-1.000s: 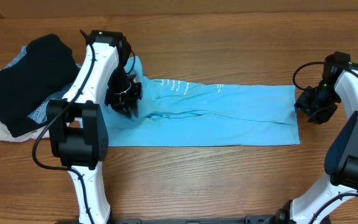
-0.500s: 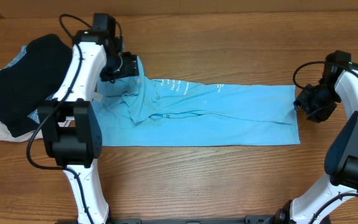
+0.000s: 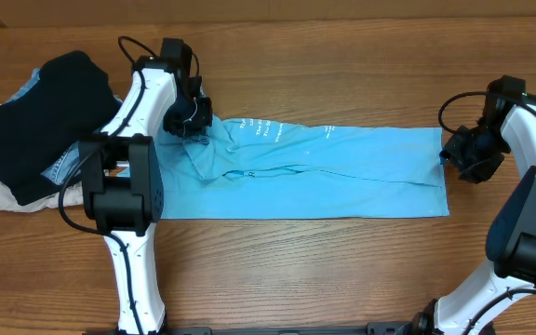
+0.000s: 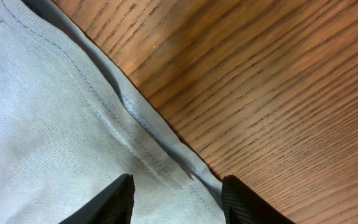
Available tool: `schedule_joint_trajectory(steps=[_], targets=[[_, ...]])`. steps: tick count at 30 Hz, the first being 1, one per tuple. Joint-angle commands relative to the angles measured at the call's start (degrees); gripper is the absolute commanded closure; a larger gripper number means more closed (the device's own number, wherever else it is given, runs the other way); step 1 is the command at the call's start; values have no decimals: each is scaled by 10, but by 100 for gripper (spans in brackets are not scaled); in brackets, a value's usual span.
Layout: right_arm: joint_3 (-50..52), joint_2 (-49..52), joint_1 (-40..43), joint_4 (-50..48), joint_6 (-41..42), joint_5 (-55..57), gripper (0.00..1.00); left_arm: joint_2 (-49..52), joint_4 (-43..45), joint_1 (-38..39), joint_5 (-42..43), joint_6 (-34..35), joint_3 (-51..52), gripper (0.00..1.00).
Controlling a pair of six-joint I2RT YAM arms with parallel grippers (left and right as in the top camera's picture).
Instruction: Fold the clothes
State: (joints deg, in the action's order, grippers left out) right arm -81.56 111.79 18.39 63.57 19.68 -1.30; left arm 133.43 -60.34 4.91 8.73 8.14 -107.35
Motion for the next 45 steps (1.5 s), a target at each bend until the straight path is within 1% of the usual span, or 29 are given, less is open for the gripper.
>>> schedule_joint_trajectory(steps=[1, 5, 6, 7, 8, 9, 13, 16, 19, 20, 23, 27, 28, 29, 30, 31, 32, 34, 37, 43, 45], targets=[[-3, -11, 3, -3, 3, -3, 51, -13, -23, -8, -3, -5, -22, 92], [-3, -11, 3, -3, 3, -3, 51, -38, -50, -18, -3, -5, -45, 84], [-3, -11, 3, -3, 3, -5, 51, -44, -55, -19, -3, -5, -49, 71], [-3, -11, 3, -3, 3, -9, 51, -48, -57, -19, -3, -5, -51, 62], [-3, -11, 3, -5, 3, -14, 51, -50, -58, -19, -4, -5, -51, 48], [-3, -11, 3, -5, 3, -14, 51, -50, -63, -19, -3, -5, -51, 45], [-3, -11, 3, -5, 3, -14, 51, -46, -83, -19, -9, -12, -49, 42], [-3, -11, 3, -7, 3, -14, 51, -43, -89, -15, -21, -27, -45, 45], [-3, -11, 3, -7, 3, -14, 51, -43, -82, -6, -22, -35, -27, 55], [-3, -11, 3, -7, 3, -14, 51, -43, -78, -4, -28, -35, -19, 56], [-3, -11, 3, -7, 3, -14, 51, -43, -73, 2, -29, -46, 6, 58], [-3, -11, 3, -7, 3, -14, 51, -43, -70, 9, -29, -59, 12, 57], [-3, -11, 3, -7, 3, -14, 51, -43, -69, 11, -30, -63, 12, 59], [-3, -11, 3, -7, 3, -14, 51, -43, -69, 12, -32, -69, 12, 65], [-3, -11, 3, -6, 3, -14, 51, -43, -69, 11, -35, -69, 12, 73], [-3, -11, 3, -6, 3, -17, 51, -43, -70, 11, -44, -68, 12, 88], [-3, -11, 3, -6, 3, -18, 51, -43, -73, 11, -49, -64, 11, 96], [-3, -11, 3, -6, 3, -18, 51, -45, -84, 10, -55, -62, 3, 96], [-3, -11, 3, -6, 3, -18, 51, -56, -118, 9, -100, -19, -24, 96], [-3, -11, 3, -5, 3, -18, 51, -76, -177, 7, -107, 11, -42, 96], [-3, -11, 3, -5, 3, -18, 51, -76, -169, 7, -103, 9, -42, 95]])
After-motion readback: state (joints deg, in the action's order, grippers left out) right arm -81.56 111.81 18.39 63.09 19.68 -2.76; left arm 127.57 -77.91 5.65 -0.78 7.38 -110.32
